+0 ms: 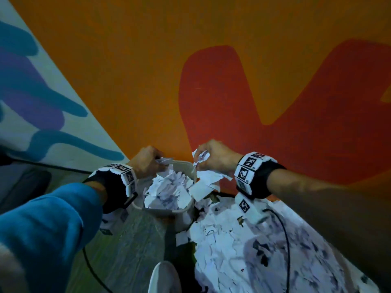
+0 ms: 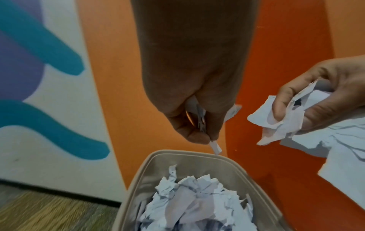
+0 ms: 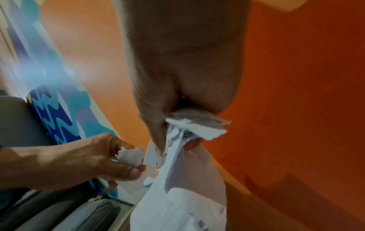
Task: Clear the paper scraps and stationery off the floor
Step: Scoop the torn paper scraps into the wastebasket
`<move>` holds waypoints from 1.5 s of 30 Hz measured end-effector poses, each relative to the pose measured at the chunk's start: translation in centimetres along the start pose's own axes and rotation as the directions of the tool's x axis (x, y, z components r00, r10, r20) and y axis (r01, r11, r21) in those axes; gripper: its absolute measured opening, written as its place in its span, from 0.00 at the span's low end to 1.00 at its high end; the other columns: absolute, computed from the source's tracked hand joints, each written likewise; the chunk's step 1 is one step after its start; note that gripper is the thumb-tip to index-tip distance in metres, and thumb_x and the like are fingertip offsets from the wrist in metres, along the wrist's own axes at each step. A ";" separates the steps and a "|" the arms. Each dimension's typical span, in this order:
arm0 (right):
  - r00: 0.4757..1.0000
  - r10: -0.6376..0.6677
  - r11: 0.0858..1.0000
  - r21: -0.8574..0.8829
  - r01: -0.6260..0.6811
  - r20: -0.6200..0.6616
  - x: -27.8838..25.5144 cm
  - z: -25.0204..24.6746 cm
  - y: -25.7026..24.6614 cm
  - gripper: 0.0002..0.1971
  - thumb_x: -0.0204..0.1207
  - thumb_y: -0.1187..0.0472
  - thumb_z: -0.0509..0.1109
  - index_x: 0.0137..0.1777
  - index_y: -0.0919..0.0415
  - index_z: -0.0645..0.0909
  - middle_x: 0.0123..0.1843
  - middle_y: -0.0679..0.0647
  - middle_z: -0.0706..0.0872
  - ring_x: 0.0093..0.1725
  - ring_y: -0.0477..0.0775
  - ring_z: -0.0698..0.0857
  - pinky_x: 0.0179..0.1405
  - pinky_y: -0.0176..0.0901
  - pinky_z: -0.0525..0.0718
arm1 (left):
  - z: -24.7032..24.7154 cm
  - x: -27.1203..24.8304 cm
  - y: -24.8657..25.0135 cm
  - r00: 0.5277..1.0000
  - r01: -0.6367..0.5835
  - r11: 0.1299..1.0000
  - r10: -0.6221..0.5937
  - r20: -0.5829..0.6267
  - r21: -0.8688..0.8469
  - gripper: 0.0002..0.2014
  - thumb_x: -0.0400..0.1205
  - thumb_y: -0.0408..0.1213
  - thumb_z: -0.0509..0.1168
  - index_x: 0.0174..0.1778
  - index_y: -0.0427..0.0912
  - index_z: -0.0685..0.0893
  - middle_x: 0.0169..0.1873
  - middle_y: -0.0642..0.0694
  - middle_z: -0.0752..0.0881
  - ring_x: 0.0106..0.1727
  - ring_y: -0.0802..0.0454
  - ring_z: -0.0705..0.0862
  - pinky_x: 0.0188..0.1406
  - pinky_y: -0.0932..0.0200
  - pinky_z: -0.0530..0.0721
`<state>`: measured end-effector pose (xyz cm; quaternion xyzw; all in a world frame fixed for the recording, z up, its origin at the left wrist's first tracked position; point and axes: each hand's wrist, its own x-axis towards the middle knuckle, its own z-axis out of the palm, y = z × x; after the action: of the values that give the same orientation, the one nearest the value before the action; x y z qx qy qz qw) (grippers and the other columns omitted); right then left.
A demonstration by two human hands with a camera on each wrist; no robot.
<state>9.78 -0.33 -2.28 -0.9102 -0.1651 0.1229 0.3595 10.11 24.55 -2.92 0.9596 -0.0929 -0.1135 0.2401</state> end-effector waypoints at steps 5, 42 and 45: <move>1.000 -0.016 0.999 0.037 0.016 0.019 4.6 5.8 -3.8 0.07 0.68 0.64 0.81 0.45 0.60 0.90 0.53 0.56 0.90 0.50 0.54 0.87 0.43 0.43 0.86 | 0.7 -0.9 -5.3 0.990 0.120 0.985 -0.128 -0.058 -0.126 0.03 0.73 0.33 0.78 0.39 0.40 0.91 0.29 0.45 0.90 0.22 0.64 0.82 0.23 0.63 0.84; 0.981 0.149 0.985 -0.108 -0.136 0.122 -7.0 -4.6 2.3 0.13 0.76 0.58 0.78 0.36 0.68 0.86 0.27 0.60 0.89 0.27 0.60 0.89 0.28 0.47 0.90 | 4.9 0.9 11.2 0.882 -0.354 0.932 0.306 0.359 0.074 0.12 0.82 0.37 0.69 0.60 0.39 0.89 0.53 0.46 0.91 0.52 0.50 0.87 0.53 0.56 0.85; 0.946 0.236 0.960 -0.208 -0.190 0.223 -10.8 -4.8 6.5 0.15 0.79 0.57 0.75 0.34 0.65 0.85 0.29 0.60 0.89 0.29 0.60 0.89 0.30 0.45 0.88 | 8.8 1.3 13.3 0.839 -0.381 0.920 0.304 0.451 0.090 0.10 0.80 0.37 0.69 0.55 0.41 0.90 0.48 0.45 0.92 0.49 0.47 0.89 0.49 0.54 0.87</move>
<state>2.87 -11.94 -2.26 -0.9297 -0.1193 0.2568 0.2355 7.42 8.79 -4.32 0.8960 -0.3236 -0.2676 0.1444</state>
